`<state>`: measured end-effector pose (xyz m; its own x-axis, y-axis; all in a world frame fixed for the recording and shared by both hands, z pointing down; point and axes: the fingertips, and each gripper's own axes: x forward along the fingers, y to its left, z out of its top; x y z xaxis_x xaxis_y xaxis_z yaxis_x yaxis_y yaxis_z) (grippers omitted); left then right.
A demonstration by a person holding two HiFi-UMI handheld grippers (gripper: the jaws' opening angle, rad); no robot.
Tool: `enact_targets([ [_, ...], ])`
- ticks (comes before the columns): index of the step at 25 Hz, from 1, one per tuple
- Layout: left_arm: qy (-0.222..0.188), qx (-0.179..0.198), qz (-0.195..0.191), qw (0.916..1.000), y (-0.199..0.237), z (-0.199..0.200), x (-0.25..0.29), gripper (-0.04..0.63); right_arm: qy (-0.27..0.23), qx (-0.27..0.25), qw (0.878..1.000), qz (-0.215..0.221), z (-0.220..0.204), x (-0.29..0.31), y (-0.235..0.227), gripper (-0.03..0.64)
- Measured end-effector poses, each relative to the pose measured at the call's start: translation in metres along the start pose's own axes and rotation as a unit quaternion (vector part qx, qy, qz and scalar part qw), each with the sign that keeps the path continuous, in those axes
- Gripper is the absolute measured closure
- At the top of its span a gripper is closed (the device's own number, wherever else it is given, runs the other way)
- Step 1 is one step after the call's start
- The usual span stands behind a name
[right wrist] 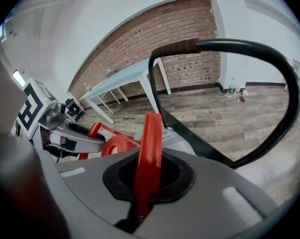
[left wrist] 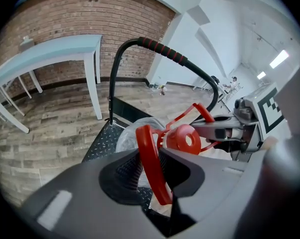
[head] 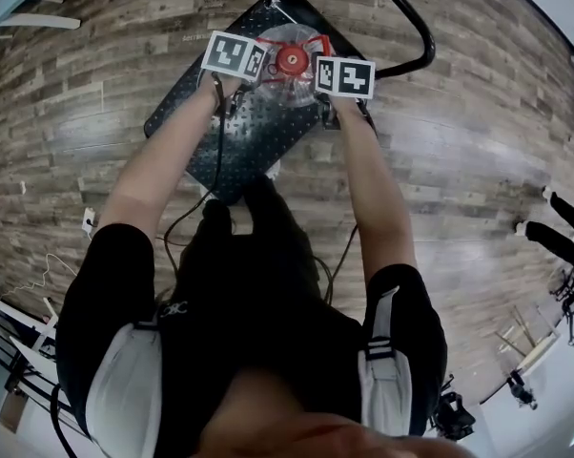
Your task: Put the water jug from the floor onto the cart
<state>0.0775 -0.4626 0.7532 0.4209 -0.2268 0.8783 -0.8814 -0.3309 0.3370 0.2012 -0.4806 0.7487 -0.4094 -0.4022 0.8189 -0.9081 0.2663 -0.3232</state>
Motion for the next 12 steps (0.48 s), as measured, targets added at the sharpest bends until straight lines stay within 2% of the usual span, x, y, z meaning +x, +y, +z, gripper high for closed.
enact_targets([
  [5, 0.000, -0.005, 0.021, 0.9998, 0.009, 0.015, 0.028, 0.497, 0.004, 0.036, 0.999, -0.001, 0.006, 0.029, -0.021, 0.600],
  [12, -0.003, -0.016, 0.038, 0.9992, 0.022, 0.022, 0.057, 0.493, 0.014, 0.004, 1.000, -0.017, 0.011, 0.066, -0.037, 0.601],
])
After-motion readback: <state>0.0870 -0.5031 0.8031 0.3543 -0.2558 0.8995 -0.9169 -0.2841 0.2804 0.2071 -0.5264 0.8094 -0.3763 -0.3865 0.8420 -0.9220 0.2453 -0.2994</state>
